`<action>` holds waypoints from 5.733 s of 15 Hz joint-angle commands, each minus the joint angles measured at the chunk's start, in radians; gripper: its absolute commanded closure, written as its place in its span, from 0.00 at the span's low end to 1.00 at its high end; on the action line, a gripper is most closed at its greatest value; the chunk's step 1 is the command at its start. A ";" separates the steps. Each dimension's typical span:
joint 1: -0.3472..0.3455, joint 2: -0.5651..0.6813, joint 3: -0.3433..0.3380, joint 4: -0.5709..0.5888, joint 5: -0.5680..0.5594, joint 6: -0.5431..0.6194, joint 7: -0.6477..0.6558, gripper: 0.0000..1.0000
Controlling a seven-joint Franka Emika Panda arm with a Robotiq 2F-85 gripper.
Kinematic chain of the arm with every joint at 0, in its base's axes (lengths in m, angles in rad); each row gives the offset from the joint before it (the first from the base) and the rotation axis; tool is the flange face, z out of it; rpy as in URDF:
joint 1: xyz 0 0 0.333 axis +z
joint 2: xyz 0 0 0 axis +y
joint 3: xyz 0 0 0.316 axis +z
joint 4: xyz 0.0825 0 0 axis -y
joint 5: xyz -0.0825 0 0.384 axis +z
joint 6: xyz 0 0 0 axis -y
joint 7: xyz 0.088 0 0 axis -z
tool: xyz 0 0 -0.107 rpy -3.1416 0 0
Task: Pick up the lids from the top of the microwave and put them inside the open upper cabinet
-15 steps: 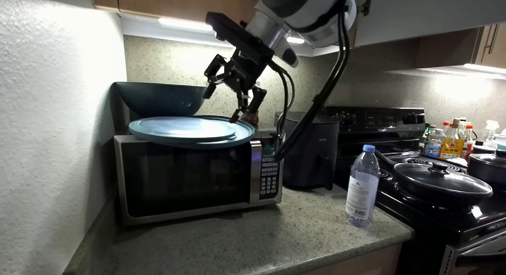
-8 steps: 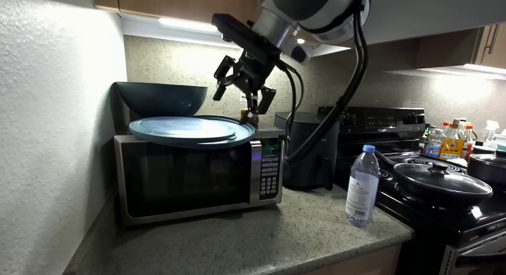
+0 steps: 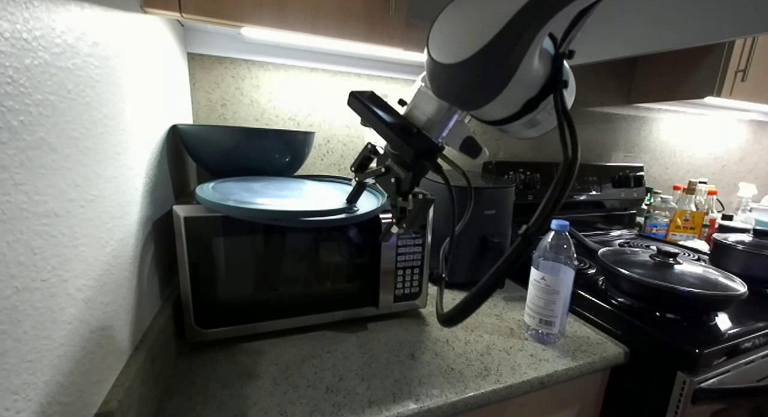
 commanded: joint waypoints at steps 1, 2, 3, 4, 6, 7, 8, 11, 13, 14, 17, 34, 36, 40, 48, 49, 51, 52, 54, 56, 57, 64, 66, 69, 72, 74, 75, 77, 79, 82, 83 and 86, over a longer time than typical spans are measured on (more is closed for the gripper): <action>-0.012 -0.048 0.017 -0.108 0.110 0.134 -0.031 0.00; -0.013 -0.046 0.018 -0.117 0.128 0.165 -0.042 0.00; -0.013 -0.044 0.018 -0.121 0.134 0.191 -0.048 0.00; -0.014 -0.039 0.017 -0.121 0.134 0.217 -0.057 0.00; -0.015 -0.035 0.015 -0.119 0.097 0.272 -0.058 0.00; -0.014 -0.039 0.016 -0.117 0.074 0.309 -0.070 0.00; -0.012 -0.040 0.018 -0.115 0.048 0.349 -0.093 0.00; 0.011 -0.016 0.022 -0.076 0.054 0.439 -0.183 0.00; 0.029 0.007 0.041 -0.033 0.132 0.456 -0.271 0.00; 0.037 0.012 0.053 -0.013 0.178 0.448 -0.312 0.00; 0.019 -0.017 0.057 -0.018 0.189 0.339 -0.274 0.00; 0.055 -0.042 0.092 -0.069 0.364 0.256 -0.259 0.00; 0.055 -0.029 0.094 -0.067 0.449 0.235 -0.269 0.00; 0.053 0.016 0.089 -0.039 0.554 0.279 -0.380 0.00; 0.004 0.171 0.120 0.172 0.650 0.314 -0.860 0.00; -0.007 0.188 0.131 0.201 0.692 0.307 -0.919 0.00; -0.032 0.211 0.156 0.246 0.785 0.294 -1.033 0.27; -0.041 0.217 0.166 0.257 0.829 0.293 -1.082 0.32; -0.053 0.219 0.176 0.264 0.896 0.293 -1.159 0.45; -0.056 0.215 0.180 0.265 0.943 0.301 -1.218 0.59; -0.055 0.208 0.181 0.261 0.958 0.305 -1.235 0.65; -0.028 0.131 0.200 0.234 0.996 0.437 -1.271 0.98; -0.024 0.112 0.211 0.230 0.991 0.476 -1.261 0.96; -0.011 0.082 0.223 0.214 0.980 0.550 -1.246 0.96; -0.007 0.058 0.242 0.214 0.984 0.606 -1.248 0.97; -0.004 0.040 0.254 0.205 0.979 0.626 -1.237 0.98; -0.007 0.098 0.243 0.244 0.949 0.597 -1.216 0.96; -0.006 0.096 0.245 0.240 0.949 0.598 -1.216 0.93; -0.006 0.102 0.243 0.240 0.949 0.598 -1.216 0.93; -0.002 0.082 0.257 0.235 0.961 0.617 -1.230 0.97; 0.002 0.067 0.265 0.225 0.964 0.637 -1.236 0.98; 0.076 -0.001 0.244 0.175 0.920 0.748 -1.183 0.97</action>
